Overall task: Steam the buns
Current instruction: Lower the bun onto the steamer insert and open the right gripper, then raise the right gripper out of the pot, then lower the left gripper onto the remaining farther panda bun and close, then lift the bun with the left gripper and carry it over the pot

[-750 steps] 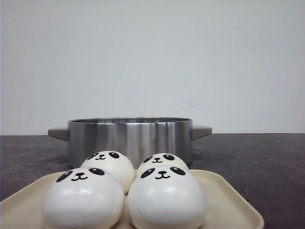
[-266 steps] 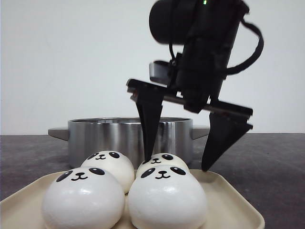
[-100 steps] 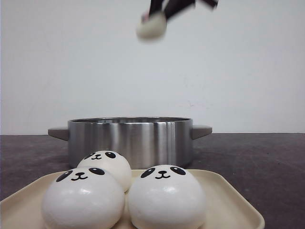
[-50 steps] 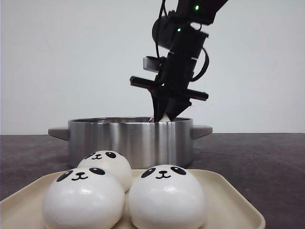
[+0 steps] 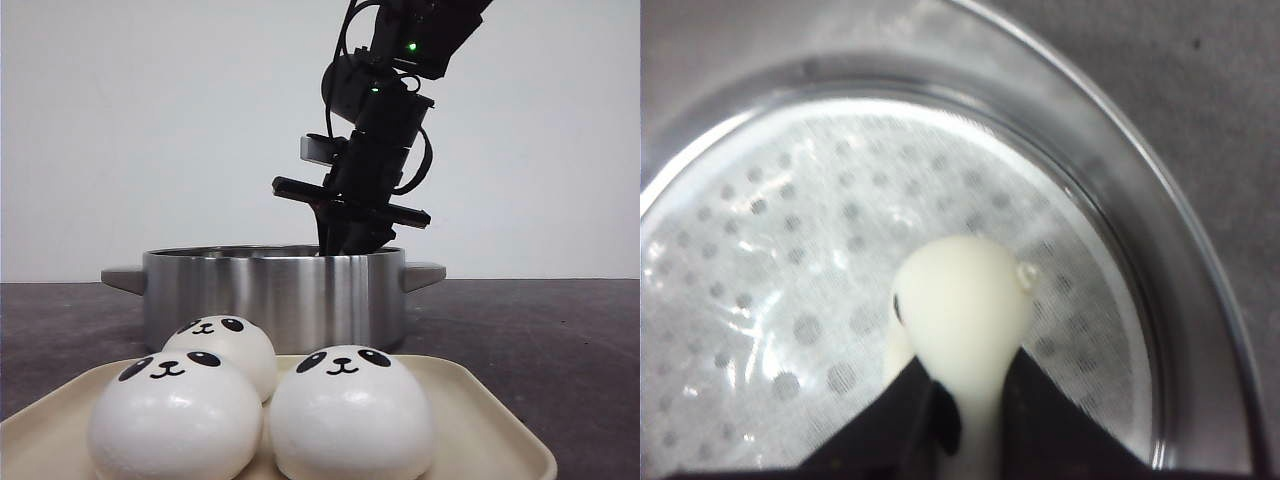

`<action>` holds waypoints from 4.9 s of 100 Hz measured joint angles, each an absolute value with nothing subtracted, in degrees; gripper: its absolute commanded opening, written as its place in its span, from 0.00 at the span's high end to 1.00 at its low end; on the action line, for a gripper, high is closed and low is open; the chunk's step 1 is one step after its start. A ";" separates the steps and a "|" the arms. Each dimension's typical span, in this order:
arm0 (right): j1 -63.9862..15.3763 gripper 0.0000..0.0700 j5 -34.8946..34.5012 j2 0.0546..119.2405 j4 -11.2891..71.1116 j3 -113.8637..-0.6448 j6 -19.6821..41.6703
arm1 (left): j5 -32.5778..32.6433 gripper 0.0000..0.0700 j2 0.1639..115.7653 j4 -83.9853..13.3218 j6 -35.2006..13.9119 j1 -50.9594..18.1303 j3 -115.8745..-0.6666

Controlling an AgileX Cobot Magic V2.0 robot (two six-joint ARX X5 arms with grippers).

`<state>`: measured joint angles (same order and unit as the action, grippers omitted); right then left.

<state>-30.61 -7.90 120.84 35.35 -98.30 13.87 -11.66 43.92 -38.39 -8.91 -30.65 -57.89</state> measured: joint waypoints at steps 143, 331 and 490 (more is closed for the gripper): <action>-35.16 1.00 -6.35 113.71 56.03 -122.43 9.32 | -11.92 0.10 46.59 -48.75 -13.58 -31.03 -57.89; -64.40 1.00 44.99 61.54 77.34 -117.93 13.96 | -15.53 0.98 88.36 -37.52 -23.22 -38.70 -62.48; -64.40 1.00 44.99 61.10 77.34 -117.86 17.96 | -4.51 0.33 123.70 -46.50 -12.99 -25.28 -100.86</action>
